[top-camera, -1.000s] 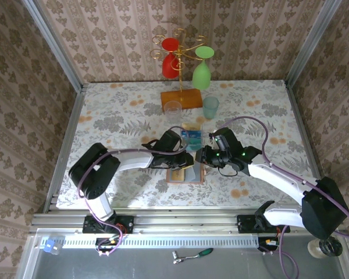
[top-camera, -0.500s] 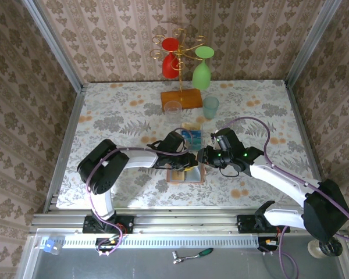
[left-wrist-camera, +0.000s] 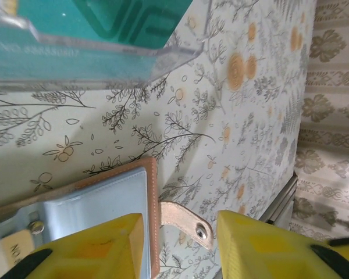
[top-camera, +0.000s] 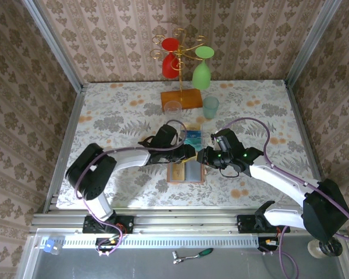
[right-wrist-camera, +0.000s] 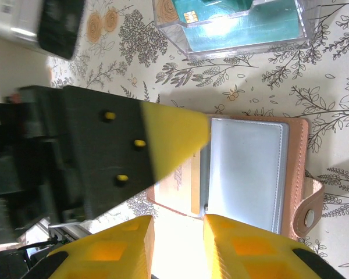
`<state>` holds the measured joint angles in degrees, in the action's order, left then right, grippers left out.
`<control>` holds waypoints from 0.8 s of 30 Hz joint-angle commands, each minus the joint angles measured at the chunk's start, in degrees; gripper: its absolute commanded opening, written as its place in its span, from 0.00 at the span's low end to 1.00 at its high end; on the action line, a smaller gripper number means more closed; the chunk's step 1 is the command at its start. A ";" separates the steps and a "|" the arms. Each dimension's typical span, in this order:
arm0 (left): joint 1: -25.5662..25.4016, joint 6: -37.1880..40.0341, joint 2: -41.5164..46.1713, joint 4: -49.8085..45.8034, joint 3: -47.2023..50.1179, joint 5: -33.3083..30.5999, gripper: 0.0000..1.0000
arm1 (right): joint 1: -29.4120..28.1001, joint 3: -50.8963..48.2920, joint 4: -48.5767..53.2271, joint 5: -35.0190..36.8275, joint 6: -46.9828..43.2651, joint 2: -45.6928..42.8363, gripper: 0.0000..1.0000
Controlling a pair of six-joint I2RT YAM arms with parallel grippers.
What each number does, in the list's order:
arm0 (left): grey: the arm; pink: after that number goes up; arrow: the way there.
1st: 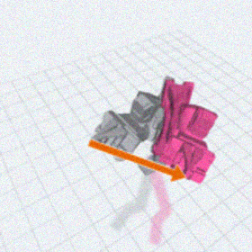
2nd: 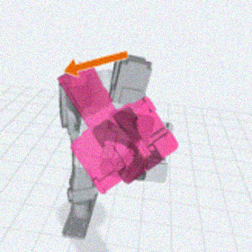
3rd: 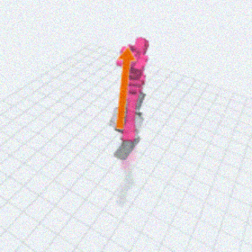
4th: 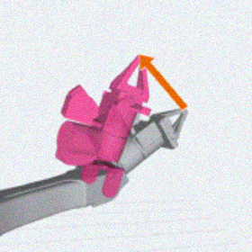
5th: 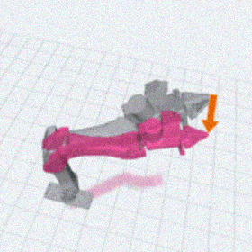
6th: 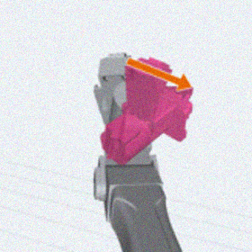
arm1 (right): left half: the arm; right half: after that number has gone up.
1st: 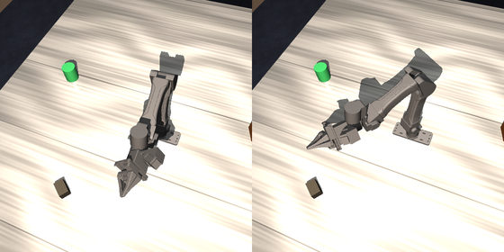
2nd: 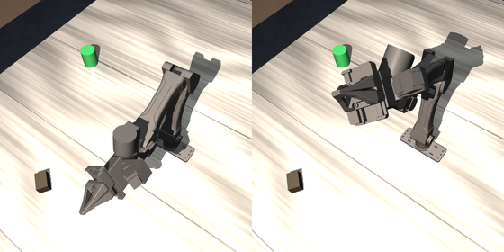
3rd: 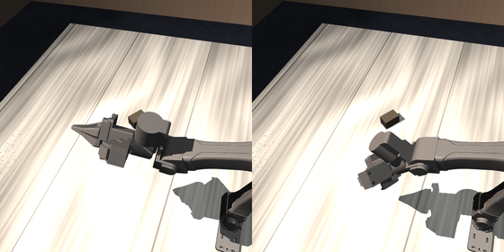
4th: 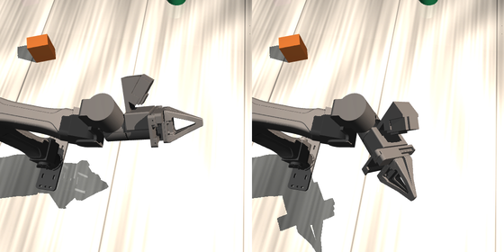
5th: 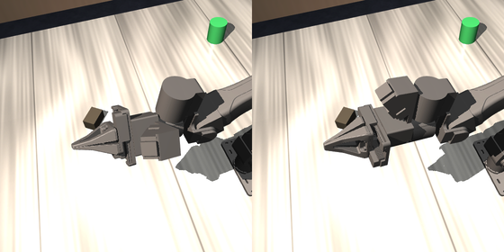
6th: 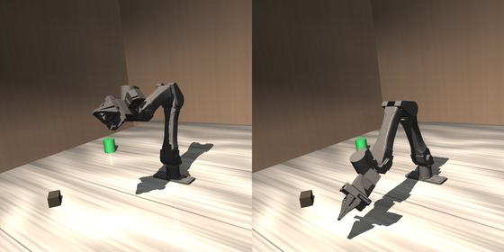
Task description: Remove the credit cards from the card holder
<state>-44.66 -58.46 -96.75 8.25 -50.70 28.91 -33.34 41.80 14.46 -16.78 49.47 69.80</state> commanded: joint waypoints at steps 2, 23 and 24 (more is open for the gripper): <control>1.84 4.50 4.44 -7.46 1.35 -2.33 0.38 | 0.22 -0.10 -1.99 -1.34 0.47 2.23 0.29; 6.78 5.66 12.07 -9.61 15.39 -4.03 0.15 | -4.77 4.61 -8.09 -5.35 2.62 17.98 0.28; 6.78 5.54 12.00 -9.10 15.69 -3.96 0.14 | -4.97 4.62 -8.26 -5.46 2.69 18.58 0.28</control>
<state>-38.15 -53.74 -84.95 -1.28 -36.10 25.08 -37.56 44.93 7.60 -21.08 51.11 86.85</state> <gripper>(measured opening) 0.150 0.282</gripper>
